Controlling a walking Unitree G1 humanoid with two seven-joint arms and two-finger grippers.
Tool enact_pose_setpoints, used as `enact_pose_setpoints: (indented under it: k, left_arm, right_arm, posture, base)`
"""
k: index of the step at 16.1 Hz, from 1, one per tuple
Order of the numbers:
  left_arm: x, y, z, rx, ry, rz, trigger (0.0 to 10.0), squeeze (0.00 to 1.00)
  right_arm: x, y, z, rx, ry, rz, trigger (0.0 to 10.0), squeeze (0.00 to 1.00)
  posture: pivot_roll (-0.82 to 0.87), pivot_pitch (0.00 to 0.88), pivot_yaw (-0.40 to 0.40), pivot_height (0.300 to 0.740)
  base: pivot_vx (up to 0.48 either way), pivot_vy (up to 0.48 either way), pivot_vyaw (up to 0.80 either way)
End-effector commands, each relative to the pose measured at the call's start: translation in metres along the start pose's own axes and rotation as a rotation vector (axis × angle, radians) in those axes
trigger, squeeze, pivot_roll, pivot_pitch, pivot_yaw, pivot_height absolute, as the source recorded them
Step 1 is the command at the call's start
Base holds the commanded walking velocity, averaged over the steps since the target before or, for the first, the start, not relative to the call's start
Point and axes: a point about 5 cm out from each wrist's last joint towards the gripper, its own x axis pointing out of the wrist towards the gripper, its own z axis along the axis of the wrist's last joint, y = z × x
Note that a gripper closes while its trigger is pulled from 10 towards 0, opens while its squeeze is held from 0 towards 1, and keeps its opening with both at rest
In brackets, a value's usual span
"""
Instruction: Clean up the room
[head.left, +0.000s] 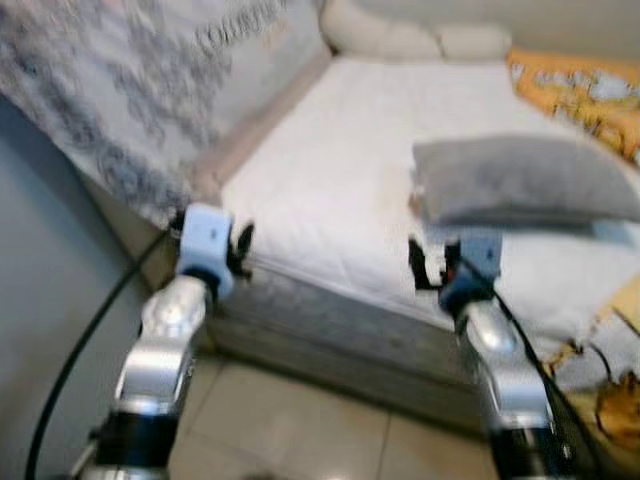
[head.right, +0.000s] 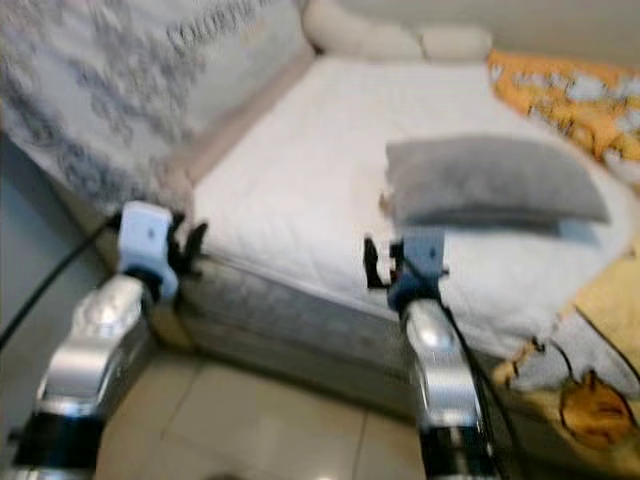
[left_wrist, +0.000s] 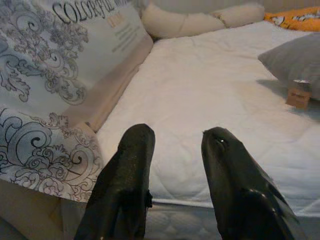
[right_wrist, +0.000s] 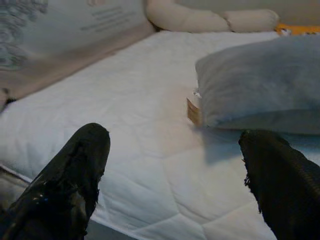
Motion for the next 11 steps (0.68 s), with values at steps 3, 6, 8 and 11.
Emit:
enact_pose_setpoints:
  k: [3, 6, 8, 11]
  left_arm:
    - [0.002, -0.002, 0.003, 0.004, -0.011, -0.018, 10.0, 0.00]
    - [0.003, 0.003, 0.002, -0.010, -0.001, -0.001, 10.0, 0.00]
    - [0.003, 0.005, 0.000, -0.042, 0.012, 0.017, 10.0, 0.00]
    - [0.001, 0.010, -0.008, -0.111, 0.042, 0.051, 10.0, 0.00]
  right_arm:
    - [0.001, -0.007, 0.002, 0.020, 0.004, -0.030, 10.0, 0.00]
    - [0.002, -0.003, 0.004, 0.016, -0.011, -0.016, 10.0, 0.00]
    - [0.003, -0.003, 0.004, 0.012, -0.009, -0.015, 10.0, 0.00]
    - [0.003, -0.004, 0.004, 0.002, -0.008, -0.018, 10.0, 0.00]
  posture:
    - [0.02, 0.000, 0.039, 0.740]
    - [0.02, 0.000, 0.041, 0.740]
    - [0.02, 0.000, 0.039, 0.740]
    - [0.02, 0.000, 0.037, 0.740]
  base:
    - [0.000, 0.000, -0.74]
    - [0.000, 0.000, 0.00]
    - [0.000, 0.000, 0.00]
    - [0.080, 0.000, 0.00]
